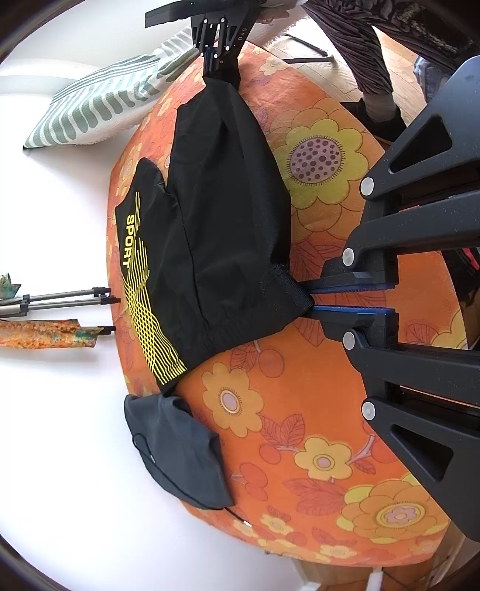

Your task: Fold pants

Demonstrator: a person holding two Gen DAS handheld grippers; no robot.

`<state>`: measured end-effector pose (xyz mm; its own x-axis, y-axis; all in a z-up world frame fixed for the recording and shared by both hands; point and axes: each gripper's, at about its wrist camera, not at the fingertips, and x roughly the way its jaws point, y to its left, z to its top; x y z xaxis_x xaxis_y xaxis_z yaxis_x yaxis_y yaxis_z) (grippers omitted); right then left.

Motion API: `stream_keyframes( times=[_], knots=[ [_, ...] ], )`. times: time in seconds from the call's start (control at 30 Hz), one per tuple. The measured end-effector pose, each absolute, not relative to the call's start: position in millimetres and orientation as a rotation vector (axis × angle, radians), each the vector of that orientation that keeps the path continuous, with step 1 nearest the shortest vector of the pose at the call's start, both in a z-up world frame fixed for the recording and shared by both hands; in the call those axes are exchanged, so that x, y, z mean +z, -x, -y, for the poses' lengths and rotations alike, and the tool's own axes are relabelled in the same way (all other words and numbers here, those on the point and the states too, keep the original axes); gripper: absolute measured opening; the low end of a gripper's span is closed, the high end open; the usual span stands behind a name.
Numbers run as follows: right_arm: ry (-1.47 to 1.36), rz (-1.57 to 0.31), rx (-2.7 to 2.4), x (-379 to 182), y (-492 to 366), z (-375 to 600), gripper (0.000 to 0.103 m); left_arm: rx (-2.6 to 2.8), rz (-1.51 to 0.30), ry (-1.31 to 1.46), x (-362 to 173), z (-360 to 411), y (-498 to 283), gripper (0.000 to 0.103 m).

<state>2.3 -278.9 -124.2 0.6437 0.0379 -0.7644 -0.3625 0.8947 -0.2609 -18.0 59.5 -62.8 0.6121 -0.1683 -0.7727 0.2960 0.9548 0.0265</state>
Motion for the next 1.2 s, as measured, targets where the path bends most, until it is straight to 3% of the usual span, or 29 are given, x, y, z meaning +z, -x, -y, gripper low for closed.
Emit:
stream_keyframes(
  times=[0.6, 0.8, 0.9, 0.97, 1.0, 1.03, 1.2],
  knots=[
    [0.498, -0.717, 0.159, -46, -91, 264, 0.006, -0.271, -0.776, -0.124, -34, -69, -55, 0.001],
    [0.451, -0.795, 0.277, -62, -78, 278, 0.006, -0.316, -0.83, -0.166, -46, -73, -44, 0.001],
    [0.44, -0.829, 0.309, -79, -63, 286, 0.012, -0.339, -0.865, -0.164, -51, -73, -31, 0.002],
    [0.435, -0.841, 0.331, -88, -56, 290, 0.028, -0.371, -0.874, -0.191, -50, -66, -18, 0.02],
    [0.437, -0.846, 0.345, -91, -53, 292, 0.054, -0.39, -0.874, -0.212, -49, -61, -11, 0.042],
    [0.442, -0.843, 0.358, -93, -50, 292, 0.07, -0.407, -0.871, -0.243, -47, -55, -4, 0.062],
    [0.478, -0.819, 0.405, -95, -52, 289, 0.071, -0.472, -0.871, -0.449, -49, -20, 18, 0.066]
  ],
)
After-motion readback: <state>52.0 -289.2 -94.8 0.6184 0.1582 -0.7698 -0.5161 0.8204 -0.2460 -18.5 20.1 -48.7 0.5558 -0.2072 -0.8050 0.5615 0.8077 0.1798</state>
